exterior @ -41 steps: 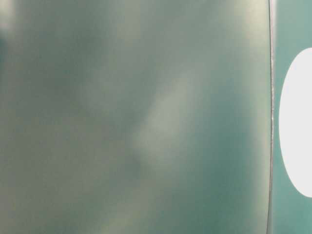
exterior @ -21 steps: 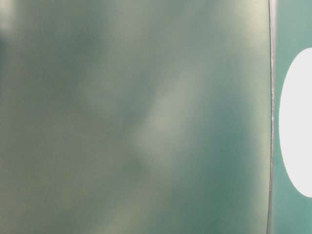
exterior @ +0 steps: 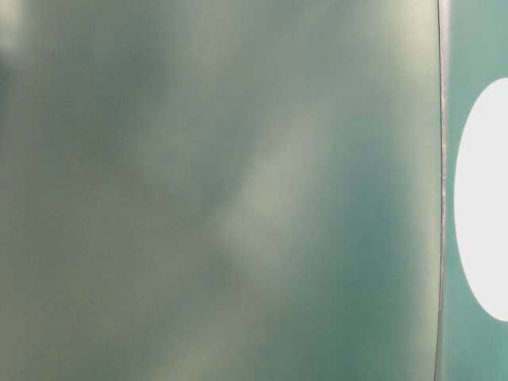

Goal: Scoop the yellow hexagonal prism block from the bowl with a spoon using the right arm.

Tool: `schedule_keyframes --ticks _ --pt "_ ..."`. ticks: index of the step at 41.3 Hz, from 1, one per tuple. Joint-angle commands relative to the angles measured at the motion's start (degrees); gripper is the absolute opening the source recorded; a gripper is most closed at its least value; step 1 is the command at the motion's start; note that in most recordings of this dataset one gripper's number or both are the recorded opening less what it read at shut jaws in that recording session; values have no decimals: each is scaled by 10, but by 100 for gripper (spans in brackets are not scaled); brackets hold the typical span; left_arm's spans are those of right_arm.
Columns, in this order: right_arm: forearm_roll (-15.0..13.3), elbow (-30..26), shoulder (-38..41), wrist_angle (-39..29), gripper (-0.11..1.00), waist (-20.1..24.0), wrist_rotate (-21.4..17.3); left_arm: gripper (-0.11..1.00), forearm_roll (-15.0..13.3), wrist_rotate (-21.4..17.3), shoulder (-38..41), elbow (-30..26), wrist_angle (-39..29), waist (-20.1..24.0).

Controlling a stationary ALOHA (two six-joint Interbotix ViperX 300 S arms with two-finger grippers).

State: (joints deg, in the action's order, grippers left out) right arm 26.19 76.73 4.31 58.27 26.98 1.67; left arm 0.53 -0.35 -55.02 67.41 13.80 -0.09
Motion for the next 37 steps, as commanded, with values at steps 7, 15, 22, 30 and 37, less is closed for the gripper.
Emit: schedule_keyframes --ticks 7,15,22,30,37 --pt "1 -4 -16 3 25 3 1 0 2 -1 4 -14 5 0" --pt "4 -13 -88 -56 25 -6 1 0 2 8 4 -15 5 0" --pt "4 -28 -174 -130 25 -38 17 0 2 5 2 -16 5 0" --pt "4 -61 -264 -249 25 -98 73 0 2 4 1 -16 6 0" --pt "1 -105 -315 -373 25 -163 127 0 2 4 0 -16 6 0"
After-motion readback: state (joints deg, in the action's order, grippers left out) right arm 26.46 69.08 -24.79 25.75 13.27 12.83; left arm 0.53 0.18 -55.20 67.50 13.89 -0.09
